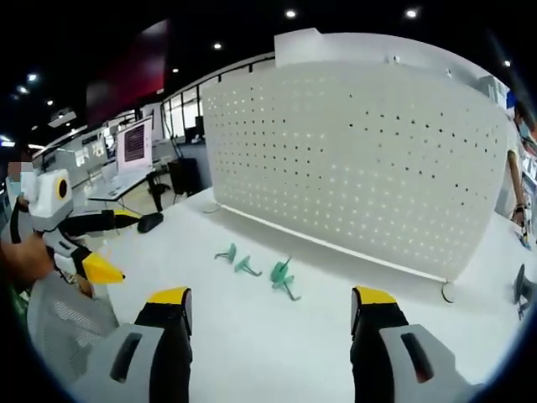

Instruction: Insert the hook assembly into the mounting plate slot until the hook locks in place.

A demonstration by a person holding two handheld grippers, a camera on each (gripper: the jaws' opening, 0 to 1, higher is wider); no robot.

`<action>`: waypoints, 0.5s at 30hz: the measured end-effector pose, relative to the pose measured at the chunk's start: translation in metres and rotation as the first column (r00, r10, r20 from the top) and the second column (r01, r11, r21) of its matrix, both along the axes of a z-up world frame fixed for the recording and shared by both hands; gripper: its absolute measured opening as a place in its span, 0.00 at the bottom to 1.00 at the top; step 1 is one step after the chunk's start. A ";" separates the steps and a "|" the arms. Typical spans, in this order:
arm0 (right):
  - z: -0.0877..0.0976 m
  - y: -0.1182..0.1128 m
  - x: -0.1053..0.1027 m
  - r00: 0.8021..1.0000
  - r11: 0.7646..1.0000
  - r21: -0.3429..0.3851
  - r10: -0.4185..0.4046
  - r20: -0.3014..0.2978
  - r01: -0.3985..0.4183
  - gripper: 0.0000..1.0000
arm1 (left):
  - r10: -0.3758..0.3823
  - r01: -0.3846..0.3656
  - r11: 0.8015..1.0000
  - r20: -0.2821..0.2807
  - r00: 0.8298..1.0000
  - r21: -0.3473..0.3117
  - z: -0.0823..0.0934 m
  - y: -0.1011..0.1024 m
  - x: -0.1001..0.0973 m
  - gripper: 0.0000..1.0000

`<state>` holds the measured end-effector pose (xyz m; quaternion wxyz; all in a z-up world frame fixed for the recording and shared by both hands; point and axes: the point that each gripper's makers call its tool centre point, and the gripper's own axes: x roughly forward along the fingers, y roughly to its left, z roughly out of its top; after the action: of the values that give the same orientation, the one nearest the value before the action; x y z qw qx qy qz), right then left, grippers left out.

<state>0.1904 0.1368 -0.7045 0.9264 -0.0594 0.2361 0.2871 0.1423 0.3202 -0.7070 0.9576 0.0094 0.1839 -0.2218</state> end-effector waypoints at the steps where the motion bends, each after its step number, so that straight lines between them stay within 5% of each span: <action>1: -0.001 0.000 0.001 1.000 1.000 0.000 -0.001 -0.001 0.001 0.79 | -0.001 0.001 1.000 0.000 1.000 -0.001 0.000 0.000 0.000 0.89; 15: -0.012 0.004 0.014 0.999 1.000 -0.009 0.010 -0.037 -0.010 0.73 | -0.004 0.004 1.000 0.002 1.000 0.010 -0.002 -0.001 0.000 0.89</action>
<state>0.2046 0.1410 -0.7161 0.9203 -0.0594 0.2541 0.2916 0.1426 0.3195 -0.7086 0.9572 0.0148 0.1842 -0.2229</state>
